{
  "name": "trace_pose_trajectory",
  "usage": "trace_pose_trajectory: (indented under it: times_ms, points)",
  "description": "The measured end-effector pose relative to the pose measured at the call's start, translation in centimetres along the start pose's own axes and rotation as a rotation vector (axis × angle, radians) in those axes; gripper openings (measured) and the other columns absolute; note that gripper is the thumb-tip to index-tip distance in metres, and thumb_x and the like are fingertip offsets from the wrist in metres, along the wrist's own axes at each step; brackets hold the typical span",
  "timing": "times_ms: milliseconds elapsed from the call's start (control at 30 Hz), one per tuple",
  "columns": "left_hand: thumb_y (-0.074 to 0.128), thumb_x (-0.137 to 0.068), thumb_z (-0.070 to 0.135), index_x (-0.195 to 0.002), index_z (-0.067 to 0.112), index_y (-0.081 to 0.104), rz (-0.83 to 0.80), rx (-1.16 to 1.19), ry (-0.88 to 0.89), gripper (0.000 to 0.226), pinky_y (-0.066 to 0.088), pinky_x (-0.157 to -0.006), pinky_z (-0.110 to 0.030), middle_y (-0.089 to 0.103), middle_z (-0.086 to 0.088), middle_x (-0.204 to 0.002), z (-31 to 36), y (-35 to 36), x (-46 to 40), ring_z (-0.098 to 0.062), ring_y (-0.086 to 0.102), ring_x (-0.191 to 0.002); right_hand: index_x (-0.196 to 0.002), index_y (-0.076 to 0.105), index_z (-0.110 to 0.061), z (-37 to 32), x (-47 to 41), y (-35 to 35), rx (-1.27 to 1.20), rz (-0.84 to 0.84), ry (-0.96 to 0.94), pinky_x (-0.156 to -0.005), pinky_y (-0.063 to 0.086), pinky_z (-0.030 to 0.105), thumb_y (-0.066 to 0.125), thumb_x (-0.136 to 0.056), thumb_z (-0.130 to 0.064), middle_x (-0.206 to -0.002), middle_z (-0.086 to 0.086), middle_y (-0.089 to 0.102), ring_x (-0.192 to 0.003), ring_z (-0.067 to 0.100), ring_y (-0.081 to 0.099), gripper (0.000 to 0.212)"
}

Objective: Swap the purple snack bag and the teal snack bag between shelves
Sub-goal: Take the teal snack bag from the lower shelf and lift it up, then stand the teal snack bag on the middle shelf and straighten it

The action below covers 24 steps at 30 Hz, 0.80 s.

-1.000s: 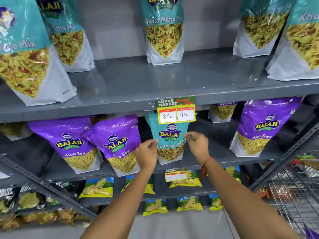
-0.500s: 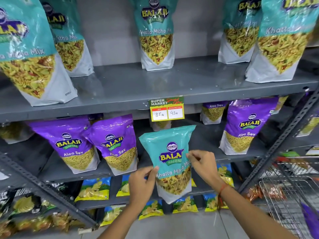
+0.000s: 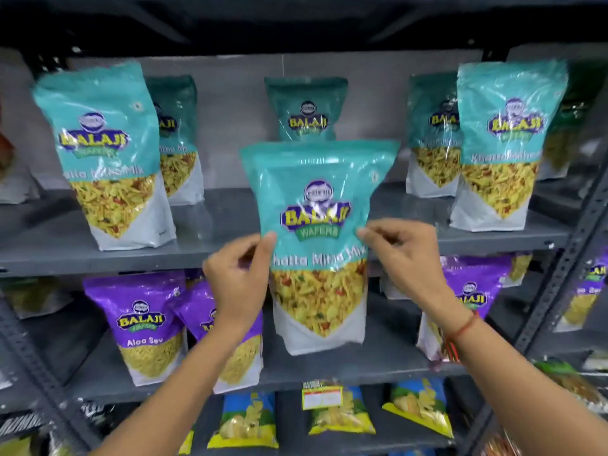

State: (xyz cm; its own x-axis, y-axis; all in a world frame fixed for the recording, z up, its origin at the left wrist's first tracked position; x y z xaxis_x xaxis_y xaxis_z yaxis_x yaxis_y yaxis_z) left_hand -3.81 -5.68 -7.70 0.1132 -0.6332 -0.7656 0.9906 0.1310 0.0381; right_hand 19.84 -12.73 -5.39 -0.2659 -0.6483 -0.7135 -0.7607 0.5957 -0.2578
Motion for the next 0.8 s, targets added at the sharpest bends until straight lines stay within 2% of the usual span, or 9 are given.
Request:
trace_pose_trajectory:
  times_ms: [133, 233, 333, 400, 467, 533, 600, 667, 800]
  points:
    - [0.068, -0.087, 0.028, -0.061, 0.020, 0.067, 0.040, 0.008, 0.000, 0.027, 0.033, -0.051, -0.017, 0.055, 0.009, -0.046, 0.6, 1.6, -7.2, 0.006, 0.040, -0.047, -0.073, 0.071, 0.002, -2.2, -6.5, 0.5, 0.022, 0.103, -0.075, -0.058, 0.048, 0.039, 0.069, -0.086, -0.025, -0.067, 0.025, 0.068, -0.063, 0.009, 0.052, 0.030]
    - [0.066, -0.087, 0.032, -0.053, 0.026, 0.058, 0.053, -0.039, -0.011, 0.035, 0.031, -0.049, -0.021, 0.048, 0.016, -0.040, -0.1, 2.5, -10.8, 0.002, 0.035, -0.044, -0.075, 0.076, -0.002, -1.6, -9.9, 1.7, 0.019, 0.161, -0.035, -0.059, 0.047, 0.028, 0.070, -0.085, -0.022, -0.064, 0.004, 0.069, -0.058, -0.001, 0.052, 0.023]
    - [0.066, -0.084, 0.042, -0.065, 0.015, 0.072, 0.102, -0.087, -0.025, 0.033, 0.045, -0.053, -0.036, 0.064, 0.000, -0.051, -1.1, 2.9, -12.8, -0.007, 0.047, -0.051, -0.080, 0.079, -0.005, -0.2, -11.9, 3.1, -0.031, 0.180, 0.049, -0.071, 0.060, 0.043, 0.071, -0.083, -0.023, -0.075, 0.006, 0.076, -0.068, 0.009, 0.064, 0.019]
    - [0.066, -0.083, 0.044, -0.068, 0.019, 0.074, 0.115, -0.110, -0.041, 0.030, 0.050, -0.055, -0.046, 0.068, -0.014, -0.059, -1.7, 3.2, -13.6, -0.013, 0.050, -0.053, -0.083, 0.079, -0.005, 0.4, -12.7, 3.8, -0.037, 0.182, 0.085, -0.075, 0.060, 0.047, 0.071, -0.083, -0.022, -0.078, 0.007, 0.077, -0.071, 0.016, 0.069, 0.019]
    - [0.065, -0.083, 0.044, -0.064, 0.029, 0.066, 0.110, -0.129, -0.044, 0.025, 0.052, -0.058, -0.048, 0.068, -0.017, -0.061, -2.1, 3.4, -14.2, -0.015, 0.050, -0.056, -0.083, 0.078, -0.002, 0.6, -13.2, 4.3, -0.024, 0.197, 0.096, -0.076, 0.059, 0.048, 0.071, -0.084, -0.023, -0.078, 0.012, 0.078, -0.074, 0.028, 0.073, 0.021]
    - [0.065, -0.083, 0.043, -0.064, 0.031, 0.058, 0.099, -0.132, -0.056, 0.024, 0.053, -0.062, -0.049, 0.062, -0.011, -0.058, -2.4, 3.5, -14.7, -0.014, 0.050, -0.059, -0.081, 0.074, 0.004, 1.2, -13.8, 4.6, -0.024, 0.208, 0.092, -0.076, 0.057, 0.051, 0.070, -0.083, -0.025, -0.082, 0.025, 0.075, -0.083, 0.042, 0.070, 0.030]
    - [0.067, -0.084, 0.037, -0.066, 0.028, 0.061, 0.089, -0.128, -0.081, 0.022, 0.053, -0.064, -0.048, 0.059, -0.002, -0.062, -2.7, 3.8, -14.6, -0.014, 0.051, -0.062, -0.082, 0.069, 0.007, 2.0, -14.0, 5.0, -0.010, 0.193, 0.093, -0.077, 0.056, 0.053, 0.067, -0.082, -0.033, -0.088, 0.031, 0.071, -0.088, 0.046, 0.066, 0.040]
    - [0.068, -0.085, 0.033, -0.076, 0.019, 0.075, 0.082, -0.105, -0.121, 0.018, 0.053, -0.062, -0.046, 0.062, 0.001, -0.062, -3.3, 4.1, -14.3, -0.013, 0.055, -0.061, -0.084, 0.071, 0.005, 3.0, -14.1, 5.6, -0.008, 0.171, 0.113, -0.079, 0.056, 0.053, 0.066, -0.082, -0.035, -0.090, 0.029, 0.073, -0.092, 0.043, 0.068, 0.041]
    - [0.068, -0.085, 0.036, -0.094, 0.012, 0.077, 0.065, -0.038, -0.174, 0.026, 0.056, -0.063, -0.039, 0.073, 0.003, -0.074, -4.6, 4.1, -14.1, -0.007, 0.062, -0.062, -0.088, 0.077, -0.003, 3.4, -13.7, 5.9, -0.056, 0.172, 0.144, -0.082, 0.059, 0.045, 0.068, -0.087, -0.025, -0.088, 0.013, 0.079, -0.089, 0.025, 0.075, 0.024]
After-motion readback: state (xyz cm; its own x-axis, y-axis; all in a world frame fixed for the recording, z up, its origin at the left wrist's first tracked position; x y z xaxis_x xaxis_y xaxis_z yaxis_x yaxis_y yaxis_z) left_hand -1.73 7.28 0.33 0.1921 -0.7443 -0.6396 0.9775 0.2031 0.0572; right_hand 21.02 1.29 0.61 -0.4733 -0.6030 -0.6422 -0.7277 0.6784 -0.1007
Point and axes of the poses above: each hand's wrist, its own x-axis away from the middle knuckle, its own y-axis out of the palm, z = x × y, the point moved 5 cm from there along -x, towards the middle knuckle
